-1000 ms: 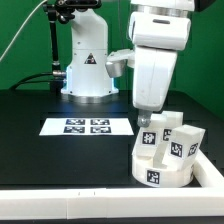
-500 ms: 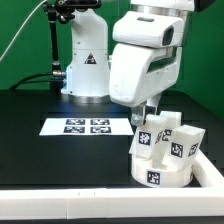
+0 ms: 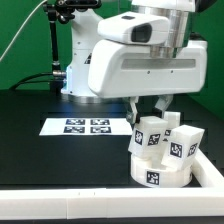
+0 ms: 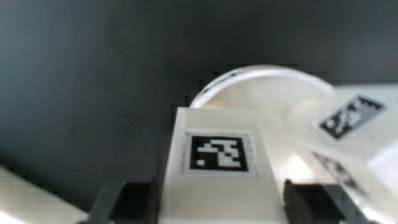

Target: Assemble stool

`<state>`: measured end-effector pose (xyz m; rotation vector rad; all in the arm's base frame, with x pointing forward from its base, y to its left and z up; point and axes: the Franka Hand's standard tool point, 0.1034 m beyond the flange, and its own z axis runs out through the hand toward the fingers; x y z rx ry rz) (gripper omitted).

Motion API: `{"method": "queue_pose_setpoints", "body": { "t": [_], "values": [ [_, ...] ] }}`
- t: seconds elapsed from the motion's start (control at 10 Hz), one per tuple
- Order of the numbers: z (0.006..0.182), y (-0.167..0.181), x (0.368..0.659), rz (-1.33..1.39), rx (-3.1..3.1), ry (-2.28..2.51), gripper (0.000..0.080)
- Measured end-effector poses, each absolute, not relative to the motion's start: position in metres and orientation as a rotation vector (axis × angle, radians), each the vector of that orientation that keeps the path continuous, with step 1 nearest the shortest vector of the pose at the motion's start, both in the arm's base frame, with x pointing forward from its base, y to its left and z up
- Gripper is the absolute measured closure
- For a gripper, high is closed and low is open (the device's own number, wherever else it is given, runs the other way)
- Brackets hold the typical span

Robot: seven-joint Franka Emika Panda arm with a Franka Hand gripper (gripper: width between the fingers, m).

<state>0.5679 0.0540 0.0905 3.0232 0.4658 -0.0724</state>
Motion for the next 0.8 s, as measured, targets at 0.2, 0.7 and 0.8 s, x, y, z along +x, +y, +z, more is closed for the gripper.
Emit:
{"method": "queue_pose_setpoints", "body": {
  "t": [0.2,0.7,0.8],
  "values": [
    [0.0901,0.0564,0.5684,-0.038,3.058,0.122,0.0463],
    [0.0898,0.0599,0.5685,-0.01,3.03,-0.503,0.0462],
    [0.0897,0.0604,0.5684,-0.008,3.014,-0.605,0.0462]
  ]
}}
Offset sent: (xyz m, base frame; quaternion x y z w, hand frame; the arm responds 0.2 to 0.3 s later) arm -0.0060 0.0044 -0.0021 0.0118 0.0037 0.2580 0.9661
